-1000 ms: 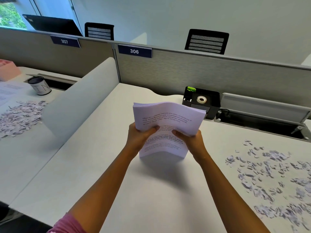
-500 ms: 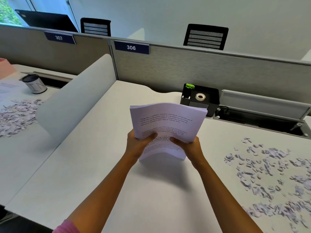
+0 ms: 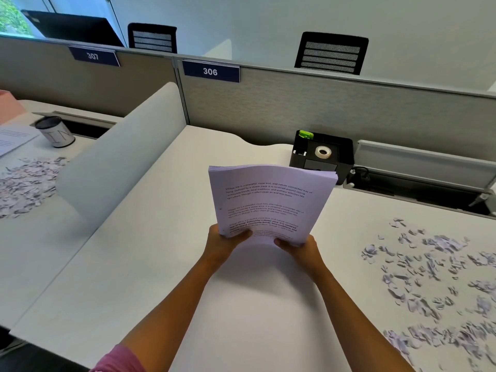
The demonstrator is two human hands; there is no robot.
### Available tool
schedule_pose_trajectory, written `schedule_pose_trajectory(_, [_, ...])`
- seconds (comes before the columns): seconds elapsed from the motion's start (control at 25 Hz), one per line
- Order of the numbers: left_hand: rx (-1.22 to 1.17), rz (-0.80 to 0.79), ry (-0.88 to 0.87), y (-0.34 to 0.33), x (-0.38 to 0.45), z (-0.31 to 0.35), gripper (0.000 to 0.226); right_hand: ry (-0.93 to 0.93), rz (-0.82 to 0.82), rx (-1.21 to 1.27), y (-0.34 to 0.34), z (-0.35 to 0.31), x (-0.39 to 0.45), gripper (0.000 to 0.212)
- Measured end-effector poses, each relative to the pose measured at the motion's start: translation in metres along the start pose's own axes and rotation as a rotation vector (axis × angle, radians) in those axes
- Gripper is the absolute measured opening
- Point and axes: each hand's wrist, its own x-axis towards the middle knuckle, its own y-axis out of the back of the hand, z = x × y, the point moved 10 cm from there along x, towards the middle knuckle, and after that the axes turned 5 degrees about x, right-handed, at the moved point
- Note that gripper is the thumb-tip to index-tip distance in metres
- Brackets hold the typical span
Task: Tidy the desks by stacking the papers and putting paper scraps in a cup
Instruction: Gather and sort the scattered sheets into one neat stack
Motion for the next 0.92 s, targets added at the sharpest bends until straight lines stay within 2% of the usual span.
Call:
schedule_pose_trajectory(0.2, [0.136, -0.032, -0.02, 0.001, 0.003, -0.018, 0.046, 0.024, -0.025, -0.125, 0.002, 0.003, 0.001, 0.032])
schedule_pose_trajectory(0.32, [0.156, -0.04, -0.001, 0.001, 0.009, -0.021, 0.041, 0.037, -0.019, -0.137, 0.003, 0.001, 0.004, 0.025])
schedule_pose_trajectory(0.4, [0.158, -0.045, 0.055, 0.004, 0.014, -0.022, 0.038, 0.023, 0.005, -0.143, 0.004, 0.007, 0.009, 0.026])
schedule_pose_trajectory(0.52, [0.209, -0.084, 0.169, 0.014, 0.027, -0.03, 0.046, -0.047, 0.014, -0.122, -0.003, 0.016, 0.016, 0.028])
schedule_pose_trajectory(0.68, [0.299, -0.178, 0.308, 0.03, 0.046, -0.051, 0.054, -0.06, 0.033, -0.249, -0.02, 0.018, 0.029, 0.024])
schedule_pose_trajectory(0.8, [0.332, -0.181, 0.367, 0.04, 0.06, -0.057, 0.054, -0.082, 0.072, -0.236, -0.027, 0.025, 0.041, 0.033])
schedule_pose_trajectory(0.92, [0.365, -0.1, 0.396, 0.055, 0.083, -0.054, 0.054, -0.118, 0.076, -0.216, -0.027, 0.028, 0.054, 0.014])
